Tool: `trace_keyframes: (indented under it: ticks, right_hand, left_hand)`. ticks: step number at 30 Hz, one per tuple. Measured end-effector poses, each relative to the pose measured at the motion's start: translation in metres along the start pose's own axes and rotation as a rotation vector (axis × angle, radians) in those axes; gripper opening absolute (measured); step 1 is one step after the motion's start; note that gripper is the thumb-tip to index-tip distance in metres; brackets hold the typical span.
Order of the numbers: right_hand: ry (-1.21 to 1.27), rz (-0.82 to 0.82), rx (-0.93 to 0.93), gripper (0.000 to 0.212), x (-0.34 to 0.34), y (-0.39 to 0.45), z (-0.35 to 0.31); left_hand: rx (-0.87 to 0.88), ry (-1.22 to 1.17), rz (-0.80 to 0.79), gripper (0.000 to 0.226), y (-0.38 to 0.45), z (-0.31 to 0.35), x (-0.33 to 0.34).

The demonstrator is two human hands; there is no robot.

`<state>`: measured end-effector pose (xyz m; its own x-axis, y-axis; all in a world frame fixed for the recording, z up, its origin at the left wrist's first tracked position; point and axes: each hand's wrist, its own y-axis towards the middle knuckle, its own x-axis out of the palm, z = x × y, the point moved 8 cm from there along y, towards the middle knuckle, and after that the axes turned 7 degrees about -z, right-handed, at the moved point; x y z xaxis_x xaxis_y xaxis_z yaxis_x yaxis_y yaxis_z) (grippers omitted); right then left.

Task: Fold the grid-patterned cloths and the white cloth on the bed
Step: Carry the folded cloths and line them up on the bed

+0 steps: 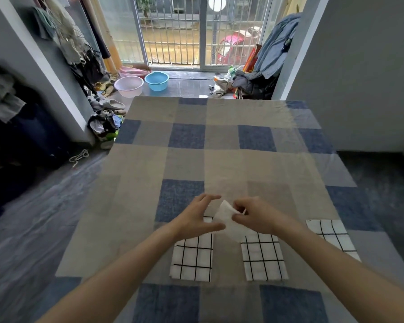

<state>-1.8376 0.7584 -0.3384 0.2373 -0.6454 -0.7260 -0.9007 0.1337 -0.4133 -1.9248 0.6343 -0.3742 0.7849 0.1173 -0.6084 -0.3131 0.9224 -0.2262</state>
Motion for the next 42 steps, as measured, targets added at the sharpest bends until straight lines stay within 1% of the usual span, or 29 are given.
trace_keyframes:
  ticks: [2,4,6,7,9,11,13,17,20,24,27,29,31,32,34,35,38,42]
  right_hand:
    - [-0.042,-0.013,-0.048,0.014,0.000,-0.002,-0.007]
    - [-0.070,-0.013,-0.061,0.018,0.000,-0.003,-0.008]
    - [-0.094,-0.004,-0.056,0.015,-0.002,-0.006,-0.008]
    - [-0.096,0.010,-0.054,0.011,-0.004,-0.007,-0.007]
    - [-0.062,0.039,-0.052,0.009,-0.006,-0.010,-0.004]
    - [-0.007,0.062,-0.045,0.010,-0.005,-0.010,0.002]
    - [0.073,0.088,-0.024,0.011,-0.003,-0.008,0.007]
    - [0.310,0.197,-0.020,0.022,-0.001,-0.004,0.000]
    - [0.426,0.238,-0.042,0.021,0.004,0.004,-0.013]
    - [0.465,0.234,-0.019,0.015,0.017,0.017,-0.027]
    - [0.597,0.163,0.007,0.016,0.037,0.030,-0.036]
    - [0.640,0.086,0.003,0.022,0.052,0.040,-0.044]
    - [0.623,0.031,-0.014,0.027,0.063,0.050,-0.057]
    - [0.613,0.018,-0.019,0.028,0.066,0.054,-0.063]
    - [0.614,0.008,-0.032,0.025,0.071,0.063,-0.075]
    - [0.610,0.005,-0.038,0.024,0.072,0.067,-0.079]
    - [0.567,-0.036,-0.035,0.020,0.080,0.079,-0.084]
    - [0.478,-0.107,-0.032,0.016,0.087,0.087,-0.084]
  left_hand:
    - [0.072,-0.007,-0.008,0.072,0.004,0.021,-0.004]
    - [0.146,-0.018,0.002,0.052,0.007,0.035,-0.008]
    - [0.185,-0.011,0.020,0.026,0.008,0.042,-0.012]
    - [0.186,0.008,0.024,0.017,0.008,0.043,-0.013]
    - [0.187,0.036,0.023,0.010,0.009,0.042,-0.015]
    - [0.179,0.037,0.042,0.009,0.007,0.040,-0.018]
    - [0.150,-0.013,0.081,0.008,0.005,0.036,-0.023]
    - [0.099,-0.345,0.123,0.003,-0.004,0.017,-0.029]
    - [0.023,-0.528,0.128,0.013,-0.013,-0.002,-0.028]
    - [-0.116,-0.717,0.099,0.031,-0.032,-0.028,-0.021]
    - [-0.206,-0.759,0.147,0.030,-0.051,-0.053,-0.024]
    - [-0.261,-0.758,0.213,0.030,-0.065,-0.071,-0.031]
    - [-0.299,-0.770,0.281,0.032,-0.078,-0.086,-0.040]
    - [-0.320,-0.781,0.310,0.028,-0.084,-0.093,-0.044]
    - [-0.354,-0.805,0.369,0.013,-0.096,-0.107,-0.053]
    - [-0.374,-0.811,0.397,0.011,-0.103,-0.114,-0.058]
    - [-0.473,-0.777,0.443,0.011,-0.126,-0.143,-0.069]
    - [-0.647,-0.662,0.431,0.023,-0.157,-0.187,-0.075]
